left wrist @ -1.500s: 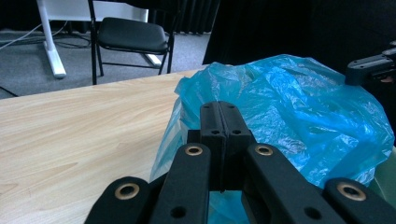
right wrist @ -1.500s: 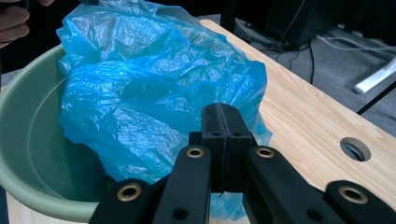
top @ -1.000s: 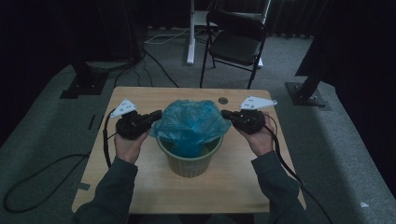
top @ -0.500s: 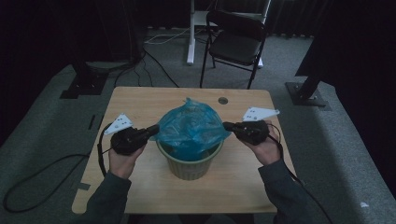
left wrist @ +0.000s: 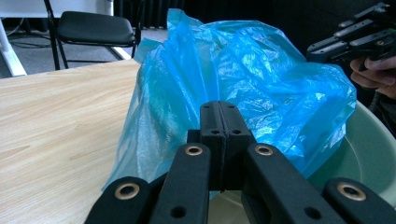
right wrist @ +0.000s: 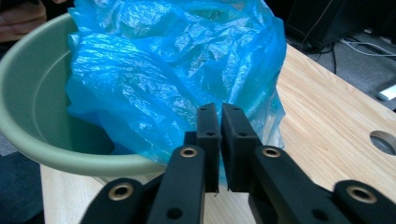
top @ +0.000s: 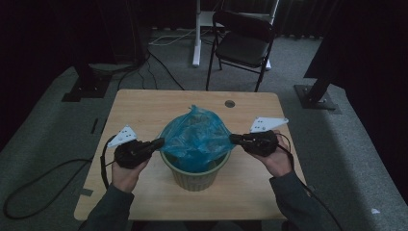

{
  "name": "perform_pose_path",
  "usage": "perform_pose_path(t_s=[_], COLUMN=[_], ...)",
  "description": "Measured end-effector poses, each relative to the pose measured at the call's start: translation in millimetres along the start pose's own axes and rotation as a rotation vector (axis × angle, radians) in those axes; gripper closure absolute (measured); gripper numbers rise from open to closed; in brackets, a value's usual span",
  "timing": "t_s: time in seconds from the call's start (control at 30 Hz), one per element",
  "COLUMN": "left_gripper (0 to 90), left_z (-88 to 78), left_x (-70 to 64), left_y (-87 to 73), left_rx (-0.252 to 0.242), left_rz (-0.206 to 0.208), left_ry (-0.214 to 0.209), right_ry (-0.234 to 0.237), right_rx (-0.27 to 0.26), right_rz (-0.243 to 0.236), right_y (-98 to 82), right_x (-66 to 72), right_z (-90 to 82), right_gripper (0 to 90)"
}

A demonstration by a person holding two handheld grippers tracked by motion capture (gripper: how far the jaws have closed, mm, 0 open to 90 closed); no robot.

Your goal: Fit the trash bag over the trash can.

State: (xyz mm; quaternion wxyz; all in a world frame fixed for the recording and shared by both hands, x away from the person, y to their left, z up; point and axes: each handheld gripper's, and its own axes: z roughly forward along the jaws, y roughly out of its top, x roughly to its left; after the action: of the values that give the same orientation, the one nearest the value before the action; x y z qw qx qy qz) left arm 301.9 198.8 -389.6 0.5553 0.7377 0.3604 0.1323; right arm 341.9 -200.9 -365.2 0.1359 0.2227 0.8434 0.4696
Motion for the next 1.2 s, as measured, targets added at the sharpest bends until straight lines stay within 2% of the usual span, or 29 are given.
perform_pose_path(t_s=[0.07,0.1,0.13,0.17,0.27,0.3,0.33,0.37,0.43,0.47,0.5,0.6,0.63,0.67,0.73,0.8,0.87,0.97,1.03,1.07,1.2], left_gripper=[89.7,89.6,89.6,89.4,86.6,86.1,86.1,86.0,86.0,86.0,86.0,86.0,86.0,86.0,85.8,85.7,85.6,85.5,85.5,85.5,85.7], left_z=[2.0,3.4,3.4,3.3,1.8,0.6,-0.4,-1.5,-1.5,-1.2,-0.6,2.2,2.2,3.7,4.2,4.4,4.5,4.2,3.9,3.6,1.7], left_x=[-1.5,-2.9,-2.9,-3.9,-4.4,-4.4,-4.2,-3.9,-4.0,-4.1,-4.5,-5.4,-5.4,-6.6,-7.0,-6.9,-6.7,-7.4,-7.6,-7.6,-8.3], left_y=[0.6,1.0,1.0,1.4,2.0,2.4,2.9,3.6,3.8,4.0,4.0,3.7,3.7,3.6,3.7,3.6,3.7,3.8,3.7,3.6,2.8], left_rx=[0.003,0.002,0.002,-0.001,-0.005,-0.008,-0.010,-0.011,-0.010,-0.008,-0.006,0.000,0.000,0.005,0.006,0.007,0.008,0.004,0.004,0.004,0.003], left_rz=[0.008,0.011,0.011,0.011,0.013,0.013,0.014,0.014,0.015,0.018,0.018,0.022,0.022,0.027,0.029,0.029,0.029,0.032,0.034,0.034,0.038], left_ry=[-0.001,-0.002,-0.002,-0.001,0.002,0.003,0.003,0.003,0.002,0.002,0.001,-0.003,-0.003,-0.005,-0.005,-0.005,-0.005,-0.002,0.000,-0.001,0.002], right_ry=[-0.006,-0.019,-0.019,-0.030,-0.043,-0.067,-0.067,-0.072,-0.074,-0.074,-0.066,-0.053,-0.054,-0.057,-0.062,-0.074,-0.063,-0.051,-0.041,-0.020,0.006], right_rx=[0.001,-0.010,-0.010,-0.023,-0.030,-0.034,-0.034,-0.044,-0.053,-0.053,-0.054,-0.040,-0.025,-0.012,-0.014,-0.040,-0.086,-0.113,-0.111,-0.091,-0.037], right_rz=[0.001,0.016,0.016,0.027,0.032,0.049,0.049,0.081,0.117,0.117,0.143,0.152,0.152,0.145,0.138,0.117,0.079,0.039,0.037,0.033,0.032], right_y=[1.1,5.4,5.4,11.6,18.5,24.9,24.9,30.2,35.1,35.1,39.5,42.6,43.4,43.6,43.0,42.0,41.4,39.4,38.4,33.7,19.1], right_x=[-0.5,-3.4,-3.4,-6.3,-9.3,-13.6,-13.6,-19.4,-25.7,-25.7,-30.2,-33.3,-34.3,-34.2,-32.7,-29.6,-25.1,-18.7,-17.6,-14.5,-9.4], right_z=[0.2,0.1,0.1,0.8,3.0,6.7,6.7,10.3,14.9,14.9,20.5,27.3,30.4,33.2,32.3,26.8,18.1,4.5,2.3,-1.0,0.0], right_gripper=[81.6,76.8,76.8,72.9,70.4,67.7,67.7,66.8,66.4,66.4,66.2,67.6,73.3,84.3,89.9,90.0,90.0,90.0,89.9,89.9,89.9])
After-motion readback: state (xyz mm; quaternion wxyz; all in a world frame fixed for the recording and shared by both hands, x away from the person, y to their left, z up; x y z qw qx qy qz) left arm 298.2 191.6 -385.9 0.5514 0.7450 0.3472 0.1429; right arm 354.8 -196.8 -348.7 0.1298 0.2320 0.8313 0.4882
